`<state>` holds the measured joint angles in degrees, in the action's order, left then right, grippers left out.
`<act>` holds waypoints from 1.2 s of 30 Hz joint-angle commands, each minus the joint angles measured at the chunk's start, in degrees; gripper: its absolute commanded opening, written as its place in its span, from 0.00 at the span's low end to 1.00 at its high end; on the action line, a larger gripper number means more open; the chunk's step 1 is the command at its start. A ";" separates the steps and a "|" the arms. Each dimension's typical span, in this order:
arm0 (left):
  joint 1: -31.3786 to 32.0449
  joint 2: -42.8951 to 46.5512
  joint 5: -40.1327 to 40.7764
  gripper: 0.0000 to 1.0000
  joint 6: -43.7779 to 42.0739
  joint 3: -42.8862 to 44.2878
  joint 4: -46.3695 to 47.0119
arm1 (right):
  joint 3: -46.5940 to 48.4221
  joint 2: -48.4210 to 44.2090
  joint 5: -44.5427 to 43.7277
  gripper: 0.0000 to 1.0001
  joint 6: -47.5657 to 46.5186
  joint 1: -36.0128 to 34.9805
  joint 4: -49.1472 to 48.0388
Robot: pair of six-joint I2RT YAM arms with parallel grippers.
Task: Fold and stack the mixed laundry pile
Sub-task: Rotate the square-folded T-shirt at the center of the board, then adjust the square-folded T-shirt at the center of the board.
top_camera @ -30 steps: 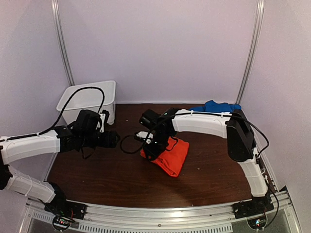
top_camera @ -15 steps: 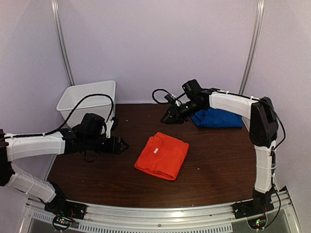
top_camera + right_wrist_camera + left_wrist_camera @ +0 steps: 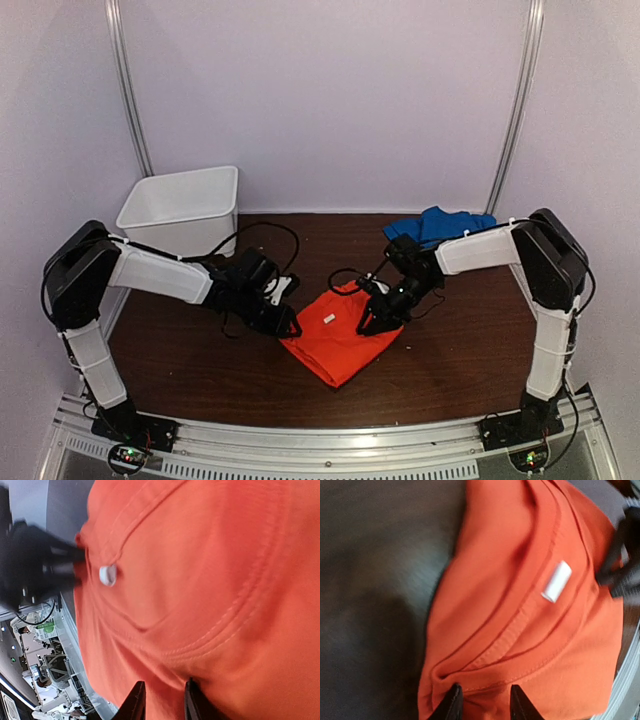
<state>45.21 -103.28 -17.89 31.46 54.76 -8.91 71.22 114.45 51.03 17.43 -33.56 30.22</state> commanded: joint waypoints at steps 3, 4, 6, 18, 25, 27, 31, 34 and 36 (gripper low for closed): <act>-7.93 -2.36 0.06 0.37 -6.93 8.61 -5.09 | -7.04 -9.99 8.00 0.35 7.40 -8.27 -7.77; -8.56 -1.45 -1.49 0.41 -7.81 8.87 -5.18 | -6.87 -11.63 9.16 0.38 8.15 -8.56 -8.52; -10.46 1.74 -5.76 0.45 -8.12 7.08 -3.26 | -6.08 -14.82 10.20 0.42 9.05 -7.46 -9.66; -13.04 2.57 -12.76 0.47 -4.22 3.00 1.56 | 2.07 -10.45 -9.15 0.44 -1.02 9.91 0.92; -13.04 0.84 -10.79 0.44 0.39 2.00 2.05 | 8.06 -0.62 -6.10 0.51 -3.39 9.99 3.20; -13.04 0.20 -10.94 0.43 0.93 1.80 2.09 | 8.96 1.07 -6.62 0.51 -4.07 10.00 4.04; -12.96 -0.49 -11.40 0.43 1.14 1.89 2.02 | 10.70 3.53 -6.49 0.52 -5.29 10.06 5.03; -12.64 -1.38 -11.90 0.43 1.42 2.40 2.14 | 12.09 4.89 -6.31 0.52 -5.71 10.00 6.23; -12.40 -1.87 -11.93 0.43 1.52 2.69 2.24 | 12.55 5.13 -5.89 0.51 -5.80 10.01 6.36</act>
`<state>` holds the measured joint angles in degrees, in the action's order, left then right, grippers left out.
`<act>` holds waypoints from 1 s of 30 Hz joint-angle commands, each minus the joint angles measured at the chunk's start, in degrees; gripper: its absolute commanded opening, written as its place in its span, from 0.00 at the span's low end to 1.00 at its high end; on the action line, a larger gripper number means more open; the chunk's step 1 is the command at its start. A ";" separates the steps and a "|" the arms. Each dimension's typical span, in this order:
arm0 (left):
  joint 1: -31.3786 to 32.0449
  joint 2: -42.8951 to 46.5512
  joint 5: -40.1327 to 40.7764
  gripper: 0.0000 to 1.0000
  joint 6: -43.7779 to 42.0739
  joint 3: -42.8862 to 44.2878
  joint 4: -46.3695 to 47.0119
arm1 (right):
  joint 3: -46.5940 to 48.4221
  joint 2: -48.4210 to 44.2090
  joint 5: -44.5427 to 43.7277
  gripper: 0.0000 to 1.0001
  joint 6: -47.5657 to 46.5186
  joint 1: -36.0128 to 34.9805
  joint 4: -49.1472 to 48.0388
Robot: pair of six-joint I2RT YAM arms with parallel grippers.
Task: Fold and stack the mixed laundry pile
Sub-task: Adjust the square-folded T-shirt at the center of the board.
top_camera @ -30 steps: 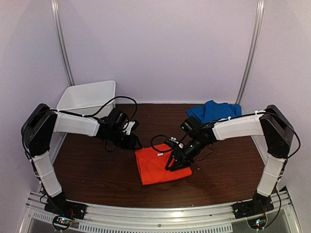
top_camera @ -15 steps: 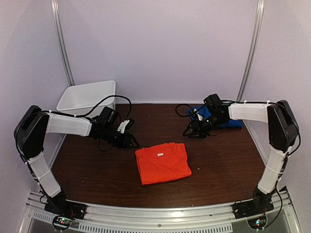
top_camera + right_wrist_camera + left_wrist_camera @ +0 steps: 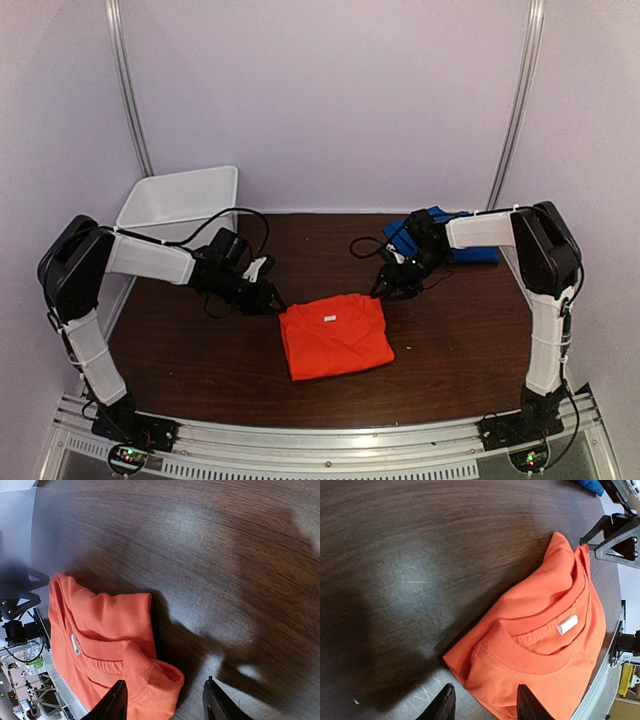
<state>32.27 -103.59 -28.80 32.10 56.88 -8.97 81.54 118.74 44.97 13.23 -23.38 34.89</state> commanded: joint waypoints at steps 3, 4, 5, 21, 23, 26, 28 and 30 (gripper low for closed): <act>0.69 -2.57 -0.98 0.41 1.35 1.06 2.35 | 2.70 1.35 0.65 0.49 -1.75 -0.18 1.94; 0.67 -2.85 -0.91 0.41 1.54 1.23 2.19 | 2.94 1.63 0.84 0.48 -1.80 -0.19 2.26; 0.68 -3.12 -0.60 0.40 1.70 1.29 1.97 | 3.13 1.83 0.90 0.47 -1.93 -0.18 2.56; 0.86 -2.01 -0.94 0.08 1.81 2.00 1.88 | 5.77 0.56 4.92 0.06 -3.00 -0.52 3.67; 0.86 -1.18 -1.06 0.02 1.42 2.05 1.62 | 5.50 -0.66 5.49 0.00 -3.06 -0.62 4.02; 0.86 0.23 -0.81 0.00 0.59 2.35 0.15 | 4.55 -3.42 5.78 0.00 -2.87 -0.78 3.79; 0.86 1.46 -0.20 0.00 0.04 2.32 -0.85 | 4.32 -4.86 6.37 0.00 -3.06 -0.89 3.85; 0.86 2.52 0.41 0.00 -1.02 2.79 -2.28 | 4.75 -5.72 7.16 0.00 -3.46 -1.11 4.22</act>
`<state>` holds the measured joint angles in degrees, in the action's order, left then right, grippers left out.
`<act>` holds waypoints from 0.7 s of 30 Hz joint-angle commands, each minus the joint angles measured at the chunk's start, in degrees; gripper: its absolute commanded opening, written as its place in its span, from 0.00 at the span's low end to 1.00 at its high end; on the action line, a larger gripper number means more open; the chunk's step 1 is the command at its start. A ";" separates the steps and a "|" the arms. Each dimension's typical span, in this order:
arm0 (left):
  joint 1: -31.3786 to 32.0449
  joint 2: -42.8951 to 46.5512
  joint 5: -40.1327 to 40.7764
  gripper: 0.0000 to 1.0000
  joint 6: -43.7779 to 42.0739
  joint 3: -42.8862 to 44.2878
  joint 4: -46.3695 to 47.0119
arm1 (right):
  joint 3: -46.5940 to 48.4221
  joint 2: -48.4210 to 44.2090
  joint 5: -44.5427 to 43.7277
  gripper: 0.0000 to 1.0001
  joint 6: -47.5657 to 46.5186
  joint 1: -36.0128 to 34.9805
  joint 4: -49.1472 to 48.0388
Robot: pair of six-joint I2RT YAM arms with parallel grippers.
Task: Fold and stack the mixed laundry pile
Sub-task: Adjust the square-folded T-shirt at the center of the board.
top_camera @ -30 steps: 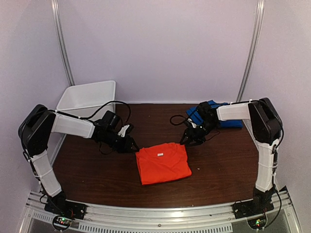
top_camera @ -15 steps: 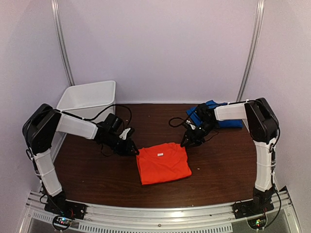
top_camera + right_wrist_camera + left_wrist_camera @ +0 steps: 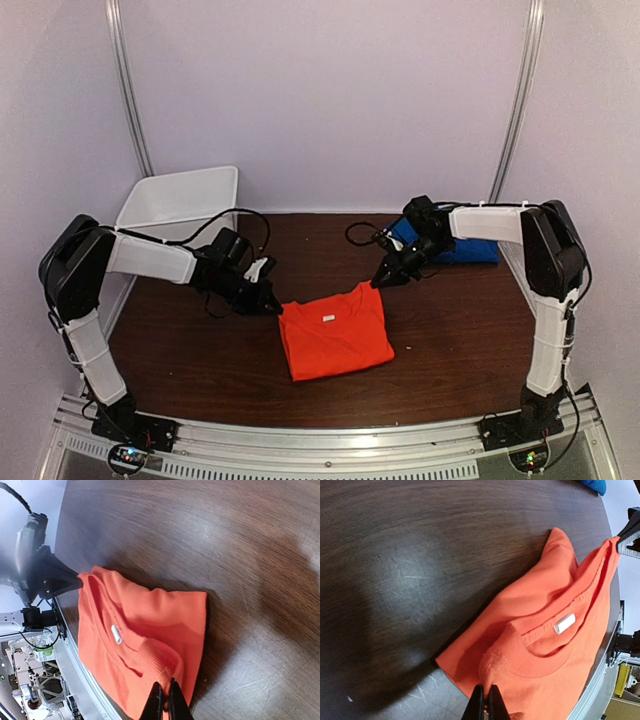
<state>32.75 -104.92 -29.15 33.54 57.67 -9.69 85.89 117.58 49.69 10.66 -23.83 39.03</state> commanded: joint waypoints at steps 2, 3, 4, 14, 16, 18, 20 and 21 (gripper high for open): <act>0.30 4.85 1.63 0.00 -3.63 2.41 -2.59 | 1.15 -4.60 2.93 0.00 -1.24 -0.63 0.04; 0.25 5.24 2.16 0.00 -3.98 2.44 -2.64 | 1.84 -4.17 2.82 0.00 -1.33 -0.64 -0.06; 0.09 5.45 2.37 0.00 -4.39 2.52 -2.61 | 2.76 -3.41 2.74 0.00 -1.45 -0.63 0.10; -1.80 5.64 4.09 0.00 -3.98 -2.54 8.74 | 8.77 4.99 3.35 0.00 1.10 -0.64 -5.10; -1.81 5.95 5.65 0.00 -3.04 -4.42 12.11 | 8.68 6.79 3.10 0.00 1.42 -0.64 -6.45; -1.82 5.56 6.40 0.00 -2.21 -6.33 14.02 | 9.13 8.79 3.01 0.00 1.74 -0.68 -7.33; -1.82 4.38 7.20 0.00 -1.24 -7.41 14.25 | 9.45 10.28 3.43 0.00 2.56 -0.76 -8.73; -1.86 3.93 6.77 0.00 -1.12 -7.88 14.69 | 9.72 10.75 3.52 0.00 2.75 -0.82 -8.98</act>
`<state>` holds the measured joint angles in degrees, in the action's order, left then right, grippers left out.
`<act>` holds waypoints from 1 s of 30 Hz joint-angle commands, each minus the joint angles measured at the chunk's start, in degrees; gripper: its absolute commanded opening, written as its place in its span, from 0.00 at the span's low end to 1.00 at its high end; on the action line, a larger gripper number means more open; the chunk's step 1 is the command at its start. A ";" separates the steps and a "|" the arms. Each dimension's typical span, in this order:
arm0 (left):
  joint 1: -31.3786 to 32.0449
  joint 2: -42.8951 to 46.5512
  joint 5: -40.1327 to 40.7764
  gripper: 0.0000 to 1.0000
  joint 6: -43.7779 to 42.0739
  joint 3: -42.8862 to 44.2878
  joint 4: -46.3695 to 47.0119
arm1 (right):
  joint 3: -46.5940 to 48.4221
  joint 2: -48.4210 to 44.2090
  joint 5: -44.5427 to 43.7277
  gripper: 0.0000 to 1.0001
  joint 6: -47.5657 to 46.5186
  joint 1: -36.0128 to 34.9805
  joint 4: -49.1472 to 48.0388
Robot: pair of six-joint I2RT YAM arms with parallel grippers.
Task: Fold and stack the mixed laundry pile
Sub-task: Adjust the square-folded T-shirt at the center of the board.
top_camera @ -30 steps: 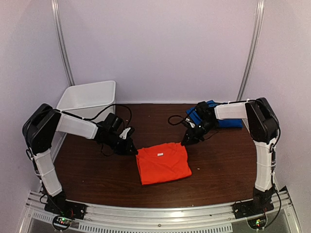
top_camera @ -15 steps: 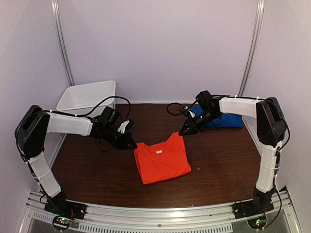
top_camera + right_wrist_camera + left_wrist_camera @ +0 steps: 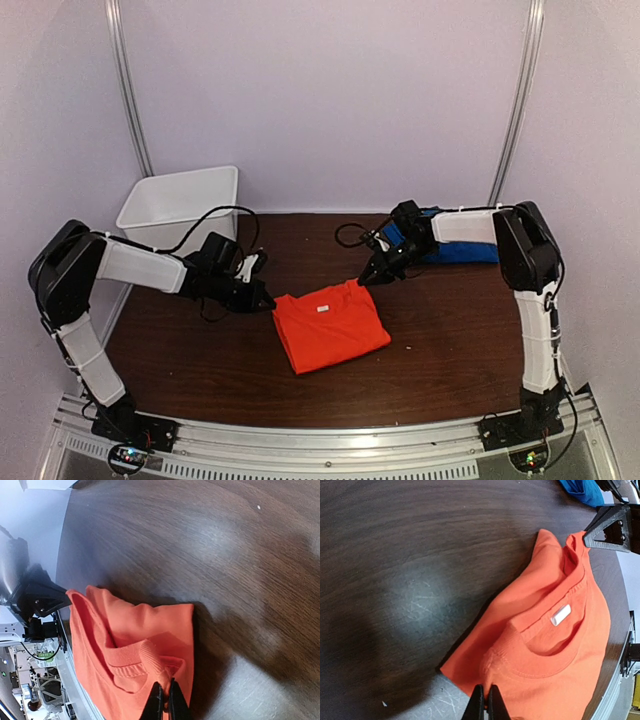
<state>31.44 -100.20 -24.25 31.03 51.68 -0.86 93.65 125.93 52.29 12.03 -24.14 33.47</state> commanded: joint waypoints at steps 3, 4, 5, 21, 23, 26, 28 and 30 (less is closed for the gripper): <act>-0.50 -1.21 1.47 0.00 1.27 -3.20 6.21 | 3.08 2.78 1.02 0.00 1.22 -0.64 -2.58; -0.50 -1.02 1.16 0.00 0.53 -3.14 5.37 | 3.19 2.39 1.07 0.00 0.71 -0.64 -1.75; -0.50 -0.63 0.67 0.00 -0.40 -2.90 4.89 | 3.14 1.75 0.88 0.00 0.09 -0.64 -0.89; -1.12 7.55 3.58 0.00 -5.08 -4.60 4.51 | 4.97 -1.45 1.74 0.00 1.92 -0.60 -4.19; -1.25 5.35 7.11 0.00 -2.48 -5.53 6.02 | 6.44 2.26 1.61 0.00 2.50 -0.77 -5.58; -2.07 2.05 9.59 0.00 0.63 -6.92 7.35 | 7.88 6.72 1.46 0.00 3.67 -1.12 -7.70; -2.09 0.70 10.63 0.00 1.78 -7.71 7.48 | 7.96 8.30 1.88 0.00 4.83 -1.37 -9.60; -2.09 -0.54 10.29 0.00 2.17 -8.16 7.84 | 8.06 8.88 2.12 0.00 5.18 -1.83 -9.81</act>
<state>29.91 -99.29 -16.64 30.17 44.45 3.53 100.44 134.17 53.95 15.40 -24.77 26.65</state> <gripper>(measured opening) 0.025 0.013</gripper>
